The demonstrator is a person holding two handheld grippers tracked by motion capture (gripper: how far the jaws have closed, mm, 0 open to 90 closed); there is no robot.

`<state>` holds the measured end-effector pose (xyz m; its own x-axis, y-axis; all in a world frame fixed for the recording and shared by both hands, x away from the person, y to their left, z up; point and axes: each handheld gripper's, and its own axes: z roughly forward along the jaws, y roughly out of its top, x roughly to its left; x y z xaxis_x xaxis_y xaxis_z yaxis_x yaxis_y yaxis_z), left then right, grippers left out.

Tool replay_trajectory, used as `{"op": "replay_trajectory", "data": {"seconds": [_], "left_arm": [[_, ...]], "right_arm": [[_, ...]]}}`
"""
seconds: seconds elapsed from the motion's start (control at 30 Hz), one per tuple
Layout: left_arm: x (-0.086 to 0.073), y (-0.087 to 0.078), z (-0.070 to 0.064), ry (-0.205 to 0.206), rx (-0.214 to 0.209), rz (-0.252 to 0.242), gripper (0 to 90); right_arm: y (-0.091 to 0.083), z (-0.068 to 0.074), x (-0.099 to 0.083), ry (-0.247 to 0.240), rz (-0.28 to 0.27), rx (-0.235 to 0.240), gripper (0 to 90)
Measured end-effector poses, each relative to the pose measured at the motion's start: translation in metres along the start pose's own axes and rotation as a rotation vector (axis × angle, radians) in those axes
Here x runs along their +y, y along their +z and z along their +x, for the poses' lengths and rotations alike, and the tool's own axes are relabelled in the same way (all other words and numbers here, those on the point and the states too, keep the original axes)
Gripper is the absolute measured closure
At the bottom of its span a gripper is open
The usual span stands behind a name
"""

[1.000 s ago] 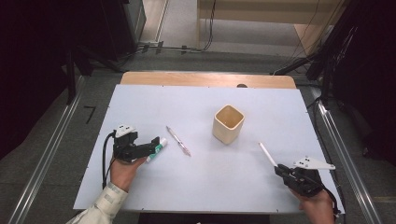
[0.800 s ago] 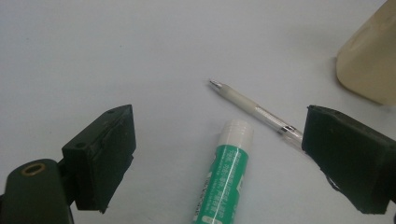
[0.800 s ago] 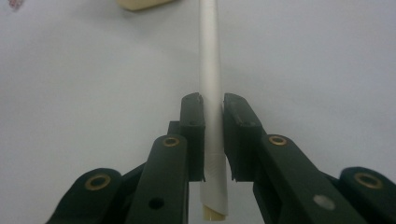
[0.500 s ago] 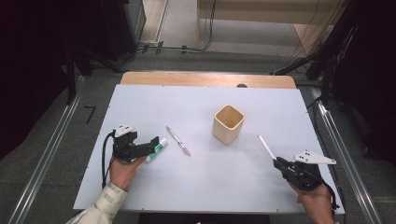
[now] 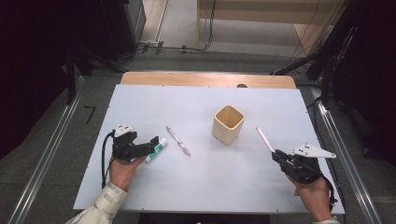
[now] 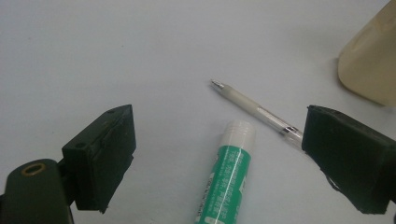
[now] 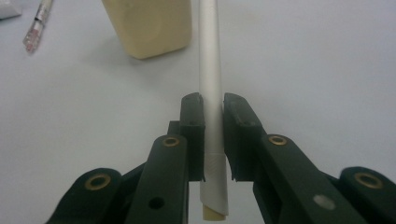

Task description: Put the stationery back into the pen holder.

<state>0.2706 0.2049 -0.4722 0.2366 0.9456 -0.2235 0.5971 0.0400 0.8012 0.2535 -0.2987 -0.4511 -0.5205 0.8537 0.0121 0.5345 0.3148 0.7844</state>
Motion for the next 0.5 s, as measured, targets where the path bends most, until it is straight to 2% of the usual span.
{"op": "replay_trajectory", "data": {"seconds": [0.5], "left_arm": [[0.0, 0.001, 0.001, 0.0, 0.0, 0.004, 10.6]], "right_arm": [[0.002, 0.003, 0.024, -0.022, -0.048, 0.004, 76.8]]}}
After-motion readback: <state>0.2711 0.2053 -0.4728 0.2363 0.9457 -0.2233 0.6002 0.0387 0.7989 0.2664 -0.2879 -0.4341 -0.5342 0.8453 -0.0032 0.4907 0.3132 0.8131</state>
